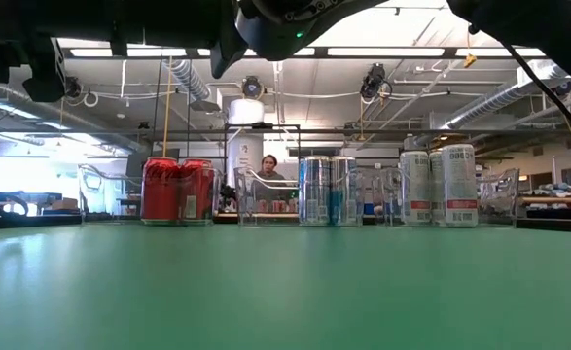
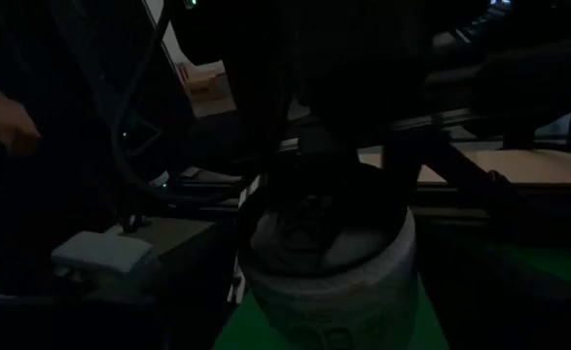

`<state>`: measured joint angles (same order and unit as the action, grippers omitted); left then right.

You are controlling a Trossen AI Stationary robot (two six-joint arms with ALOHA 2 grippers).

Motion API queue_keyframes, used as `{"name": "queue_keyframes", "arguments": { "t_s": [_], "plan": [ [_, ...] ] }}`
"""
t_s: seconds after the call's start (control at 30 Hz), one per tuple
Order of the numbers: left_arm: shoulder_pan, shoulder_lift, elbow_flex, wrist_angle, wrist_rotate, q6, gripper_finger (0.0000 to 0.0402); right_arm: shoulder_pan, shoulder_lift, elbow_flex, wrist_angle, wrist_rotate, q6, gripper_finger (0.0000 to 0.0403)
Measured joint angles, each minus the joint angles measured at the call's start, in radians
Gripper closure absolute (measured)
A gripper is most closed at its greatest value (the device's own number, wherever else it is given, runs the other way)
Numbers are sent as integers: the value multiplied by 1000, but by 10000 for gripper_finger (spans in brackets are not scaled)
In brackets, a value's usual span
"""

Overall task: Sort soda cans
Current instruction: Put the white soda can into the transparent right bin

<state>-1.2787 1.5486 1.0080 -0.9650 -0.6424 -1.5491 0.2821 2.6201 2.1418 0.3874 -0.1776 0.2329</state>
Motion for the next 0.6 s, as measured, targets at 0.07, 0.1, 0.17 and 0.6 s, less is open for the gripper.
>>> {"name": "queue_keyframes", "arguments": {
  "t_s": [0.07, 0.1, 0.17, 0.6],
  "plan": [
    [7, 0, 0, -18, -15, 0, 401, 0, 0, 0, -1, 0, 0, 106],
    [10, 0, 0, -22, -19, 0, 401, 0, 0, 0, -3, 0, 0, 105],
    [14, 0, 0, -24, -29, 0, 401, 2, 0, 0, -9, 0, 0, 105],
    [15, 0, 16, -90, -105, 0, 401, -3, -5, 0, -31, 2, 4, 172]
  ]
}}
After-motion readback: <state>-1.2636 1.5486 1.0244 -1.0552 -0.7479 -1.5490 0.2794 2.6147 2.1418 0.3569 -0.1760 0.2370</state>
